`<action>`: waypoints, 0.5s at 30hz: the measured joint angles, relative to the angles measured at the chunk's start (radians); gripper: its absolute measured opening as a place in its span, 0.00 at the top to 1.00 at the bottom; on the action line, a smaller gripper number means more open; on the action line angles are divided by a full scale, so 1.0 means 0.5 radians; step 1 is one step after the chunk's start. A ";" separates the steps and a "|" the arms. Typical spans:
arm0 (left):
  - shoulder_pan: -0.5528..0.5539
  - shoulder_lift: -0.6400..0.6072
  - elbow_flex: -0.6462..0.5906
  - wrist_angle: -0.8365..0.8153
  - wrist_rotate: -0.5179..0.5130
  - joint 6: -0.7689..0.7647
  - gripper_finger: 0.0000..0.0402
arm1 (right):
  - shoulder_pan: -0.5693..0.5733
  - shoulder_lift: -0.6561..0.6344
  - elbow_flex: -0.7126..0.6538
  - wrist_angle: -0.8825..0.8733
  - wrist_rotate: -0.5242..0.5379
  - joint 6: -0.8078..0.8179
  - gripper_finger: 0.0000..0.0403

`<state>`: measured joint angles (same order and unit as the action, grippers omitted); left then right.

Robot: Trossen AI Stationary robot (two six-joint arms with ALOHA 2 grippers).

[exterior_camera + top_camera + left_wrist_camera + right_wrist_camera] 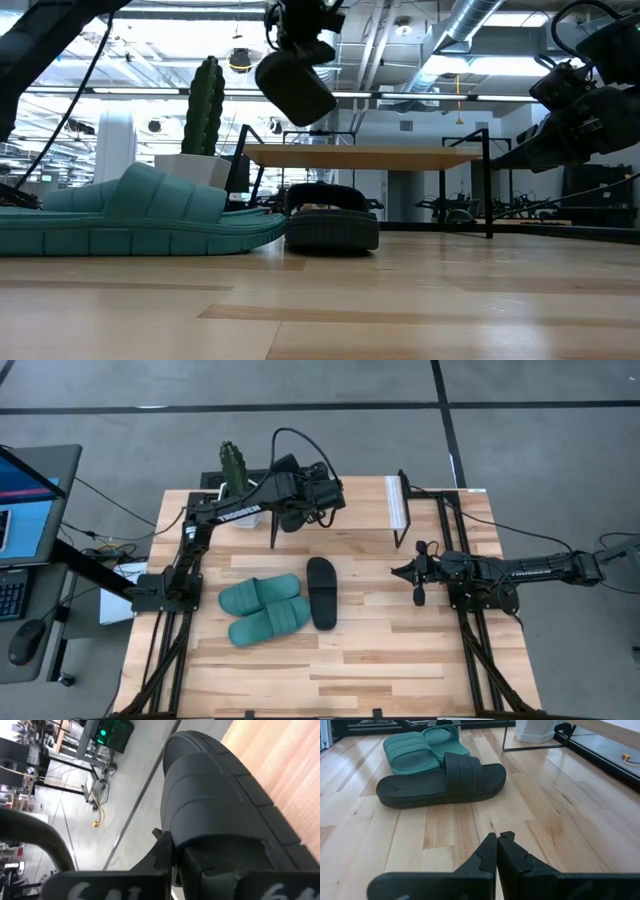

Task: Pick and place slides into the shelf
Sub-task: Put the left black slide on the shelf

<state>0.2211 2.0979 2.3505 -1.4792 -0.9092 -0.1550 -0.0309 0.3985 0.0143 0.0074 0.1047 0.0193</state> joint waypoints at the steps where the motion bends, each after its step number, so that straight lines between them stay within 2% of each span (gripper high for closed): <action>1: 0.001 0.000 0.000 0.001 -0.026 -0.022 1.00 | 0.000 0.000 0.000 0.000 0.000 0.000 1.00; 10: 0.002 0.000 0.002 0.001 -0.262 -0.174 1.00 | 0.000 0.001 -0.001 0.000 0.000 0.000 1.00; 15: 0.002 0.000 0.002 -0.038 -0.303 -0.245 1.00 | 0.000 0.000 0.000 0.000 0.000 0.000 1.00</action>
<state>0.2218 2.0979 2.3512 -1.4980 -1.0609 -0.2774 -0.0311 0.3985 0.0143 0.0074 0.1047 0.0192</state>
